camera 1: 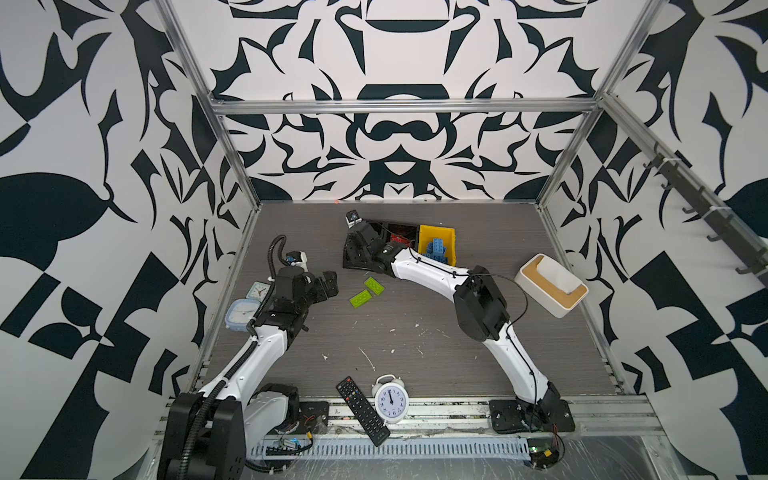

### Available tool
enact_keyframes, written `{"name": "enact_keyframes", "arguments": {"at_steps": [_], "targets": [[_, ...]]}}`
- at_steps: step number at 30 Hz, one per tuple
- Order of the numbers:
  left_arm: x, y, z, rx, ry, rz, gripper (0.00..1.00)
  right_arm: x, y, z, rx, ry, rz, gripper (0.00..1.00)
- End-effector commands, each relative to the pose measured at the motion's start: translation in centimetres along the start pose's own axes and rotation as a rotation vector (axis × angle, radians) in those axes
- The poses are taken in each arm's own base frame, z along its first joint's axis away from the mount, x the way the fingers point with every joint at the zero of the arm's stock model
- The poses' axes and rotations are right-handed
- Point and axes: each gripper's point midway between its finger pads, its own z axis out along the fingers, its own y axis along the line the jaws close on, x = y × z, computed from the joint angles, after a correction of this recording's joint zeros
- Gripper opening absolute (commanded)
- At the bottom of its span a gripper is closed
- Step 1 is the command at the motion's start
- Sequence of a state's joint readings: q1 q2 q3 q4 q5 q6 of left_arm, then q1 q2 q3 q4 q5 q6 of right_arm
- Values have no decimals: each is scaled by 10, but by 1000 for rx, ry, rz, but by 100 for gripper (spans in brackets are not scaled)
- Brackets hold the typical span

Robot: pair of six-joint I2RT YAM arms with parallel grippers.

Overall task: Sort the legos into containers by color
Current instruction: 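Carry the green brick to the green bin and open the right gripper, then lower the right gripper onto another green brick and grasp it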

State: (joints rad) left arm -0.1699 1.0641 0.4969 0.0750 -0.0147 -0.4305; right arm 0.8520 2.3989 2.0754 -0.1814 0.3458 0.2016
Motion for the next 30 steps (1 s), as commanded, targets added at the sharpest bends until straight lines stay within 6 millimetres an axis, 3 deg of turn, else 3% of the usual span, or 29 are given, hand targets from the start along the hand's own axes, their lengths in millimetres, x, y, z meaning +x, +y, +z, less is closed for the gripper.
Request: {"name": "enact_keyframes", "arguments": {"at_steps": [1, 8, 11, 12, 19, 23, 30], "targets": [[0, 4, -1, -15, -7, -10, 100, -46, -8, -10, 28, -127, 77, 23], [1, 2, 1, -2, -2, -13, 100, -46, -21, 6, 41, -130, 106, 29], [1, 2, 1, -4, 0, -12, 100, -45, -24, 9, 45, -116, 102, 56], [2, 3, 1, -5, 1, -12, 100, -44, -25, 8, 53, -107, 93, 61], [0, 2, -1, -4, -7, -12, 100, -43, -12, -21, -49, -65, 69, 62], [-1, 3, -3, -8, -14, -11, 100, -14, 8, -50, -194, 67, 7, 62], [-2, 3, -4, -8, -19, -10, 100, 50, 4, -91, -253, 267, -47, 62]]}}
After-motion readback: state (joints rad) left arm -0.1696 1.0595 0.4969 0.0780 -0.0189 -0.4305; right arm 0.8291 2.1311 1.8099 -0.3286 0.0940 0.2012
